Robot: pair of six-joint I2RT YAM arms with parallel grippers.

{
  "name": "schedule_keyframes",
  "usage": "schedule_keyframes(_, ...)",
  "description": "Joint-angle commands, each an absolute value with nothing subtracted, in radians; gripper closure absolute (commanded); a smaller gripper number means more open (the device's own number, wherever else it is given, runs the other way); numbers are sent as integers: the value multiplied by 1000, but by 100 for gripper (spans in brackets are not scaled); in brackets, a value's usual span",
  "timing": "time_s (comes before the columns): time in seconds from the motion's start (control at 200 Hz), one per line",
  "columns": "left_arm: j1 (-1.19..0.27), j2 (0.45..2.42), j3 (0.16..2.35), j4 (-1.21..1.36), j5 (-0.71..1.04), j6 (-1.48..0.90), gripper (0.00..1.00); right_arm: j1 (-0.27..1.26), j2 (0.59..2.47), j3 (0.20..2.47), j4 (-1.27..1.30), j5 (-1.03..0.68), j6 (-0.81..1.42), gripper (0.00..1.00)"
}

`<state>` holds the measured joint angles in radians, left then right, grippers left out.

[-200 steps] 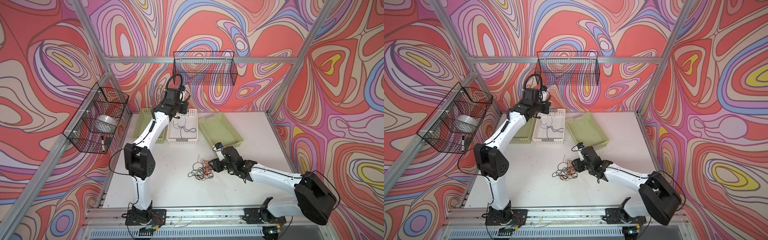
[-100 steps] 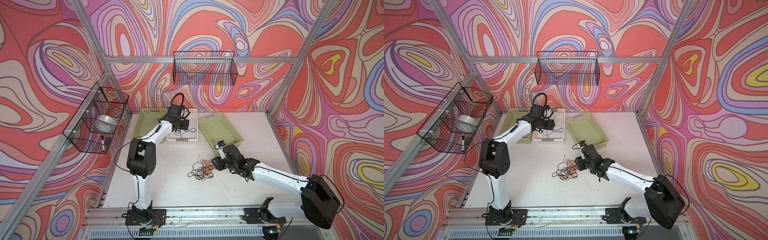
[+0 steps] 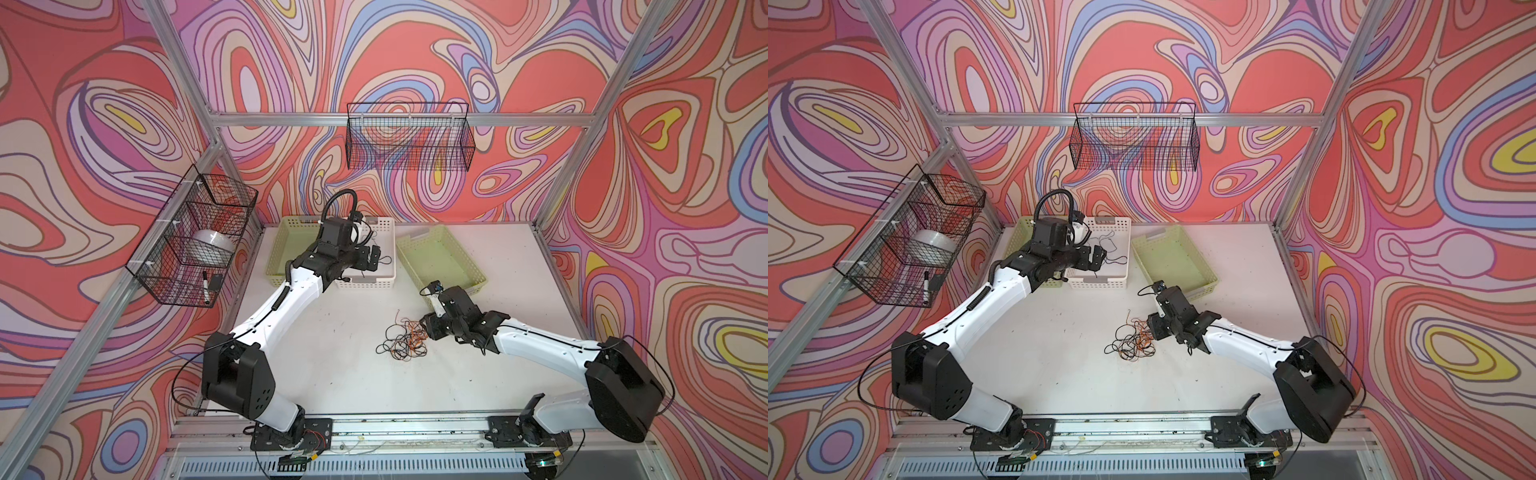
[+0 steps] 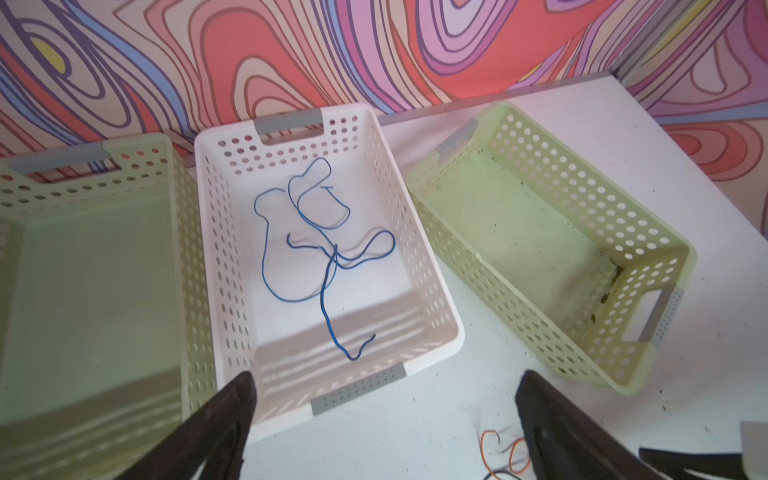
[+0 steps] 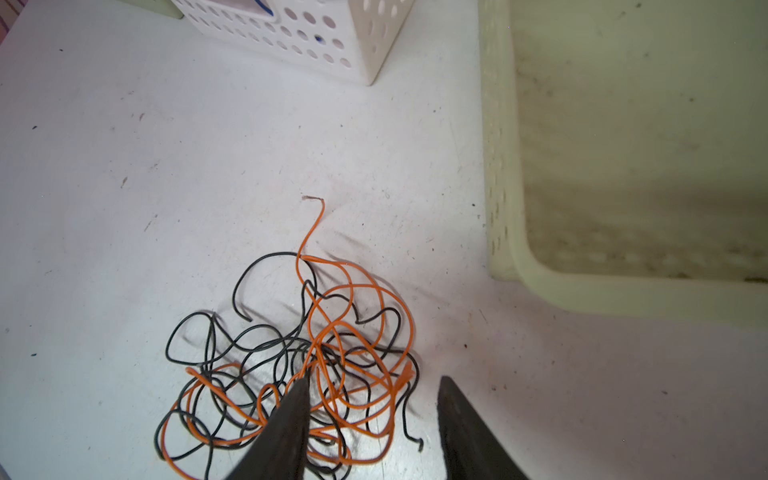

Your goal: Untangle the cables

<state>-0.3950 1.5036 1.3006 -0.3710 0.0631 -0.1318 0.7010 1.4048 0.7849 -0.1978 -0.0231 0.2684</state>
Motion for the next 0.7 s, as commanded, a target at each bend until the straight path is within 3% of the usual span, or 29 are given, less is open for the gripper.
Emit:
schedule_keyframes(0.0,-404,1424,1202,-416,18,-196,1,699,1469,863,-158,-82,178,47)
schedule_keyframes(0.175,-405,1267,1022,-334,-9,-267,1,699,1635,987,-162,-95,101,45)
schedule_keyframes(0.421,-406,1189,969,-383,-60,-252,2,699,1821,1070,-131,-192,115,46)
schedule_keyframes(0.691,-405,1159,945,-383,-82,-214,2,701,1938,1140,-88,-238,143,59)
